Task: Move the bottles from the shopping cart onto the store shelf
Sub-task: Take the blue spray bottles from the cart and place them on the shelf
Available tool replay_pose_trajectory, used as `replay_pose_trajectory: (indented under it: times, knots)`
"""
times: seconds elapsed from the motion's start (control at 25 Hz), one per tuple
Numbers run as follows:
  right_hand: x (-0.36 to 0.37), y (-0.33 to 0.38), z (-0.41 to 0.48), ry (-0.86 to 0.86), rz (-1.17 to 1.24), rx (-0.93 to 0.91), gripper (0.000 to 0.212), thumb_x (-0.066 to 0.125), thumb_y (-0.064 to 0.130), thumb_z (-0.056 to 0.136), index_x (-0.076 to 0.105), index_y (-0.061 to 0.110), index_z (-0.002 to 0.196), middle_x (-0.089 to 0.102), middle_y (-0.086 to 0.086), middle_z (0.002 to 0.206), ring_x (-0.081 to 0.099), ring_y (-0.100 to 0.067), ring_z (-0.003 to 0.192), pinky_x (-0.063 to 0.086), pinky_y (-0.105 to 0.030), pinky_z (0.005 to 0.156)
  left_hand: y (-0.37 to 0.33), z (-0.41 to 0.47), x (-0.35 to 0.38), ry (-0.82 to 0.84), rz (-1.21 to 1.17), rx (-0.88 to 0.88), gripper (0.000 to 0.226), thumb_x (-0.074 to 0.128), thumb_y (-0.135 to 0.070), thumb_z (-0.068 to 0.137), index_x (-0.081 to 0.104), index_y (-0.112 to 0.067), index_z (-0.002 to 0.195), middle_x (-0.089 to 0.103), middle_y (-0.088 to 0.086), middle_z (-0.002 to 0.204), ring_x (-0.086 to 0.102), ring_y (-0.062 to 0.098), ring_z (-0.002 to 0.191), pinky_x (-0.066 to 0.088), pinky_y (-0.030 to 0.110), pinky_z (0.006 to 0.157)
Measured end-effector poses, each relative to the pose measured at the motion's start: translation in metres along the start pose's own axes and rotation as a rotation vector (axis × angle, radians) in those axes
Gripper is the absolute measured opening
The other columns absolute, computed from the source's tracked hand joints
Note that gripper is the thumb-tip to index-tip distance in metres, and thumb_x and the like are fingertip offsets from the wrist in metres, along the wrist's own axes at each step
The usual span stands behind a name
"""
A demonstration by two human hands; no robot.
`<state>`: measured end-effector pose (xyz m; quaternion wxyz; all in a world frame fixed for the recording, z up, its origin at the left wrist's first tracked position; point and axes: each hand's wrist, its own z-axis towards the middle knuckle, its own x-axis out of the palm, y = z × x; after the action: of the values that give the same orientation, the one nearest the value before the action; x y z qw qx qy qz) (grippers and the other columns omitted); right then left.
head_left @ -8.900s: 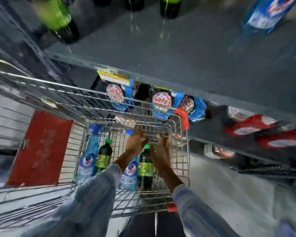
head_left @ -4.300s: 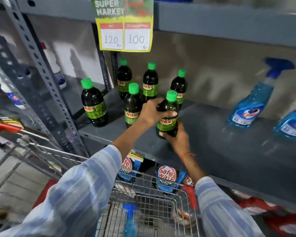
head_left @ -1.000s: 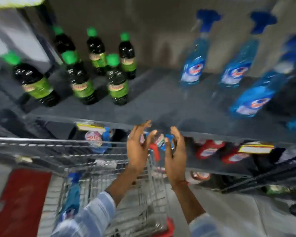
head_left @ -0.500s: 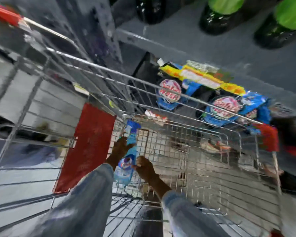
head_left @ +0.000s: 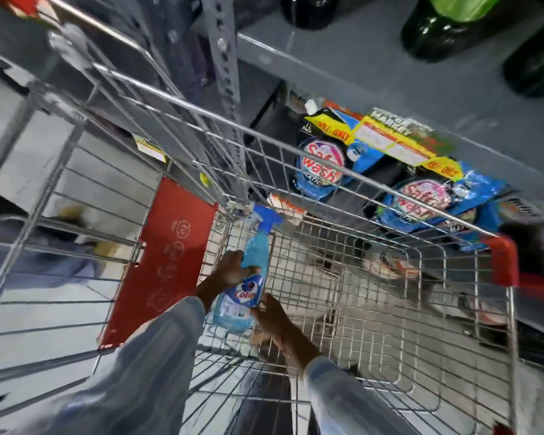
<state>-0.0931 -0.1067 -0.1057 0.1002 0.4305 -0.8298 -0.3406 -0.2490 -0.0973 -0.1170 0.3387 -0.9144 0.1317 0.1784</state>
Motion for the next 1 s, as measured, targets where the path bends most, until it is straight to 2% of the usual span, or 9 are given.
replay_pose_trajectory:
  times: [0.12, 0.2, 0.28, 0.36, 0.56, 0.68, 0.76, 0.92, 1.0]
  knots:
    - [-0.036, 0.015, -0.044, -0.034, 0.022, -0.081, 0.042, 0.057, 0.009, 0.082, 0.046, -0.001, 0.121, 0.056, -0.021, 0.127, 0.053, -0.027, 0.114, 0.046, -0.032, 0.093, -0.054, -0.041, -0.025, 0.099, -0.16, 0.093, 0.025, 0.073, -0.024, 0.075, 0.062, -0.013, 0.095, 0.065, 0.001, 0.087, 0.064, 0.019, 0.079, 0.052, 0.02, 0.056]
    - [-0.061, 0.032, -0.082, -0.131, 0.079, -0.156, 0.049, 0.057, 0.017, 0.079, 0.043, 0.003, 0.124, 0.056, -0.014, 0.124, 0.053, -0.025, 0.116, 0.045, -0.036, 0.097, -0.096, -0.072, -0.037, 0.179, -0.197, 0.161, 0.036, 0.075, -0.022, 0.074, 0.056, -0.018, 0.105, 0.063, 0.001, 0.1, 0.065, 0.018, 0.091, 0.056, 0.027, 0.057]
    - [-0.096, 0.042, -0.123, -0.175, 0.103, -0.243, 0.054, 0.055, 0.027, 0.078, 0.042, 0.008, 0.127, 0.055, -0.005, 0.124, 0.053, -0.019, 0.117, 0.044, -0.026, 0.098, -0.151, -0.11, -0.038, 0.216, -0.222, 0.277, 0.041, 0.071, -0.01, 0.077, 0.051, -0.016, 0.113, 0.064, 0.002, 0.103, 0.067, 0.003, 0.083, 0.055, 0.02, 0.053]
    - [-0.138, 0.055, -0.158, -0.243, 0.045, -0.333, 0.056, 0.053, 0.032, 0.078, 0.043, 0.008, 0.127, 0.056, 0.002, 0.12, 0.054, -0.012, 0.111, 0.041, -0.003, 0.086, -0.204, -0.142, -0.036, 0.211, -0.227, 0.393, 0.041, 0.066, 0.002, 0.078, 0.049, -0.015, 0.111, 0.064, -0.005, 0.094, 0.065, -0.008, 0.072, 0.049, 0.008, 0.052]
    - [-0.269, 0.075, -0.24, -0.481, 0.104, -0.528, 0.032, 0.063, 0.002, 0.081, 0.054, 0.0, 0.112, 0.063, -0.009, 0.103, 0.06, 0.013, 0.082, 0.046, -0.003, 0.076, -0.347, -0.201, 0.002, 0.145, -0.135, 0.739, 0.054, 0.077, -0.018, 0.07, 0.049, -0.014, 0.116, 0.066, -0.001, 0.112, 0.065, 0.001, 0.096, 0.055, 0.022, 0.084]
    - [-0.35, 0.077, -0.285, -0.572, 0.072, -0.644, 0.028, 0.063, 0.001, 0.081, 0.057, 0.021, 0.101, 0.066, 0.0, 0.099, 0.061, 0.008, 0.084, 0.05, -0.013, 0.081, -0.429, -0.224, 0.045, 0.031, -0.057, 0.916, 0.07, 0.075, -0.043, 0.06, 0.048, -0.011, 0.117, 0.066, 0.009, 0.118, 0.064, 0.024, 0.106, 0.052, 0.042, 0.094]
    - [-0.399, 0.069, -0.304, -0.648, 0.03, -0.708, 0.028, 0.062, 0.002, 0.081, 0.055, 0.023, 0.098, 0.065, 0.006, 0.096, 0.061, 0.012, 0.084, 0.048, -0.009, 0.081, -0.475, -0.225, 0.075, -0.005, -0.051, 0.993, 0.066, 0.075, -0.045, 0.058, 0.051, -0.01, 0.11, 0.067, 0.01, 0.112, 0.064, 0.027, 0.104, 0.051, 0.049, 0.093]
    - [-0.491, 0.049, -0.314, -0.819, 0.063, -0.772, 0.031, 0.061, 0.005, 0.083, 0.053, -0.001, 0.112, 0.065, -0.012, 0.108, 0.061, 0.011, 0.084, 0.05, -0.007, 0.079, -0.56, -0.218, 0.135, 0.009, -0.084, 1.025, 0.061, 0.078, -0.037, 0.06, 0.053, -0.012, 0.108, 0.068, 0.011, 0.112, 0.066, 0.023, 0.102, 0.054, 0.043, 0.092]
    - [-0.519, 0.042, -0.308, -0.839, 0.083, -0.78, 0.031, 0.061, 0.004, 0.083, 0.052, -0.004, 0.111, 0.066, -0.019, 0.109, 0.061, 0.01, 0.083, 0.055, -0.025, 0.086, -0.584, -0.21, 0.156, 0.021, -0.118, 1.023, 0.059, 0.078, -0.027, 0.062, 0.054, -0.01, 0.113, 0.066, 0.011, 0.115, 0.065, 0.02, 0.103, 0.054, 0.032, 0.091]
